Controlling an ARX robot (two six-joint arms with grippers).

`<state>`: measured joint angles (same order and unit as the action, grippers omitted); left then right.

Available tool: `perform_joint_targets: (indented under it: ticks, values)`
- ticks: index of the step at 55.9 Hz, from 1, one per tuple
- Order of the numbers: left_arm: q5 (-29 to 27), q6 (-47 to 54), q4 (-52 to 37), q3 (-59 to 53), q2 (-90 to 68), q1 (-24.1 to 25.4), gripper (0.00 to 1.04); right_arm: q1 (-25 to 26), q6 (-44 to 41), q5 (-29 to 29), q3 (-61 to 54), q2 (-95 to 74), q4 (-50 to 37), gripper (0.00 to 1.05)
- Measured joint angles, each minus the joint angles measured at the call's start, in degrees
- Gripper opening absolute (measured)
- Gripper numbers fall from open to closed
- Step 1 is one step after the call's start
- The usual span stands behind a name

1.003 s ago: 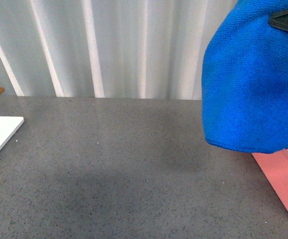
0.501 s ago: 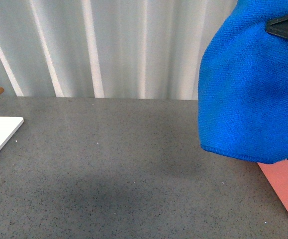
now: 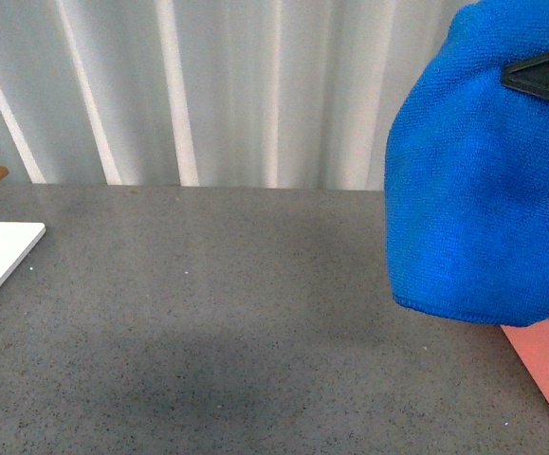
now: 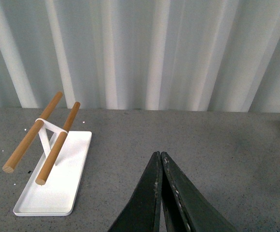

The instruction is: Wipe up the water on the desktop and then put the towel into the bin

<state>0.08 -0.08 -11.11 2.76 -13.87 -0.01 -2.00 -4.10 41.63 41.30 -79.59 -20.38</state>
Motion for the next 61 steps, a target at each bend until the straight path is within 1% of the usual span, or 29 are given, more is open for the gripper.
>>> perform_joint_targets:
  ticks: [16, 18, 20, 22, 25, 36, 39, 42, 46, 52, 55, 61]
  values:
    - [0.0, 0.0, 1.1, -1.3, 4.1, 0.0, 0.04, -3.3, -0.4, -3.0, 0.3, -0.1, 0.5, 0.04]
    - [-0.1, 0.0, 3.5, -1.3, 6.2, 0.0, 0.04, -3.8, -0.4, -3.3, 0.5, -0.2, 0.6, 0.04]
    - [-0.1, 0.0, 8.2, -1.3, 9.3, 0.0, 0.04, -4.2, -0.5, -3.5, 0.6, -0.2, 0.7, 0.04]
    - [-0.1, 0.0, 10.1, -1.3, 11.2, 0.0, 0.04, -4.5, -0.6, -3.9, 0.8, -0.3, 0.9, 0.04]
    - [-0.1, 0.0, 10.8, -1.3, 13.4, 0.0, 0.04, -5.3, -0.6, -4.9, 1.4, -0.7, 1.4, 0.04]
    - [-0.1, 0.0, 11.0, -1.3, 13.6, 0.0, 0.04, -8.0, -0.7, -8.9, 4.3, -3.7, 4.1, 0.04]
    - [-0.1, 0.0, 11.0, -1.3, 13.6, 0.0, 0.04, -9.3, -0.4, -12.0, 7.1, -6.4, 6.9, 0.04]
    - [-0.1, 0.0, 11.1, -1.3, 13.6, 0.0, 0.04, -10.8, 0.7, -17.0, 11.7, -10.6, 11.0, 0.04]
    - [-0.1, 0.0, 11.1, -1.3, 13.6, 0.0, 0.04, -12.4, 2.9, -20.4, 17.6, -16.0, 15.8, 0.04]
    - [-0.1, 0.0, 11.1, -1.3, 13.6, 0.0, 0.04, -14.1, 6.0, -21.7, 25.5, -22.4, 21.7, 0.04]
    - [-0.1, 0.0, 11.1, -1.3, 13.6, 0.0, 0.04, -15.2, 7.8, -23.3, 29.9, -25.8, 24.4, 0.04]
    - [-0.1, 0.0, 11.1, -1.3, 13.6, 0.0, 0.04, -16.7, 10.6, -24.9, 36.3, -31.3, 27.3, 0.04]
